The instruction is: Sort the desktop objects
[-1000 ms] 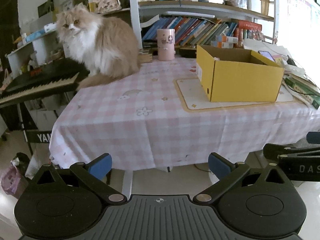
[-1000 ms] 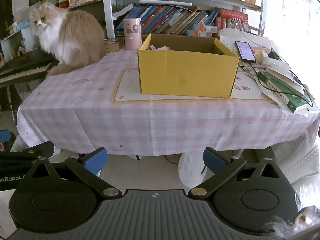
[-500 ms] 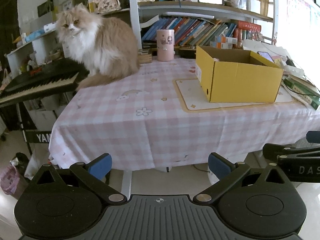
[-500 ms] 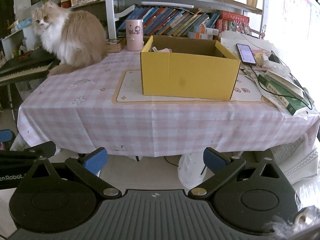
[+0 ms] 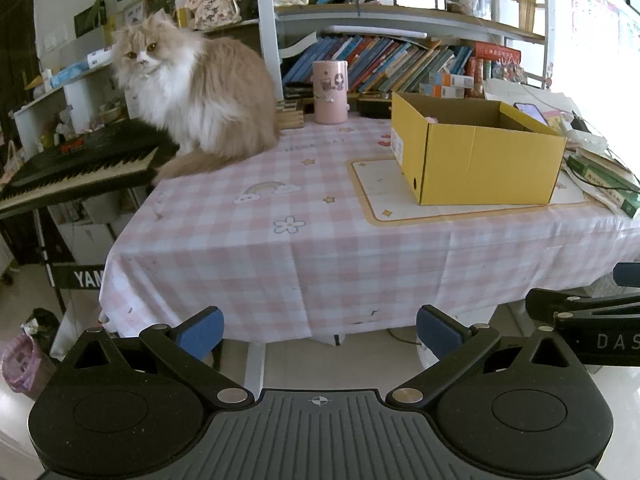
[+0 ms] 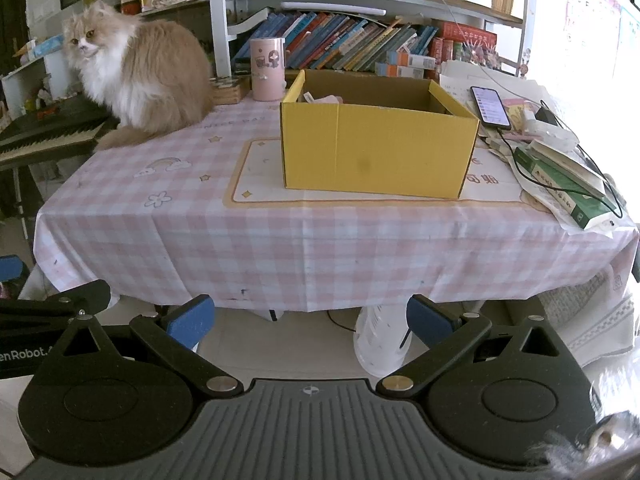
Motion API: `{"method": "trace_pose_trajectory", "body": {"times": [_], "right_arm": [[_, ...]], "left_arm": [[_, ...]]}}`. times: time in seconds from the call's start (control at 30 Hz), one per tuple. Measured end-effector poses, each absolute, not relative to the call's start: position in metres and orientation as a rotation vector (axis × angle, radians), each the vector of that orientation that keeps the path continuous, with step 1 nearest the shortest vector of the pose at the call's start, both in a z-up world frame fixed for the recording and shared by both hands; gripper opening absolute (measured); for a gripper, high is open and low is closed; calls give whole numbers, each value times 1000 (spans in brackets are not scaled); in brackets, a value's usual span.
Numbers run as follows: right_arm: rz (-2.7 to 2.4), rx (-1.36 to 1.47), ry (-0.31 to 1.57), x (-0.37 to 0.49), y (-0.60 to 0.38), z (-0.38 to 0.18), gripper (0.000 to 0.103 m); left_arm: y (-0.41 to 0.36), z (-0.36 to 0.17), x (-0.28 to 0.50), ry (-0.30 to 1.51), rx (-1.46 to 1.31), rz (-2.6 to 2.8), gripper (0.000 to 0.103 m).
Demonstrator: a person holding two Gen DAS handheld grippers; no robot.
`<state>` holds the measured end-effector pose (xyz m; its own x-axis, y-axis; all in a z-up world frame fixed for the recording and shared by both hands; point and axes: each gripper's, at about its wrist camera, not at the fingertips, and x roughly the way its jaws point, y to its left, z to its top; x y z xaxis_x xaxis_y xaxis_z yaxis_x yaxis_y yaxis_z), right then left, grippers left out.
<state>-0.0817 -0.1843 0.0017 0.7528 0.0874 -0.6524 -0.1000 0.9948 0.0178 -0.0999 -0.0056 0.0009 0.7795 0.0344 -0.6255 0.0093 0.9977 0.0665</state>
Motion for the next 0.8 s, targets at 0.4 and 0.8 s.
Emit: {"method": "trace_pose_trajectory", "body": {"times": [0.4, 0.8], "right_arm": [[101, -19, 712, -82, -184, 2, 103], [103, -20, 715, -87, -186, 0, 103]], "left_arm": [[-5, 2, -101, 681, 61, 10, 103], [-3, 0, -106, 665, 39, 11, 103]]}}
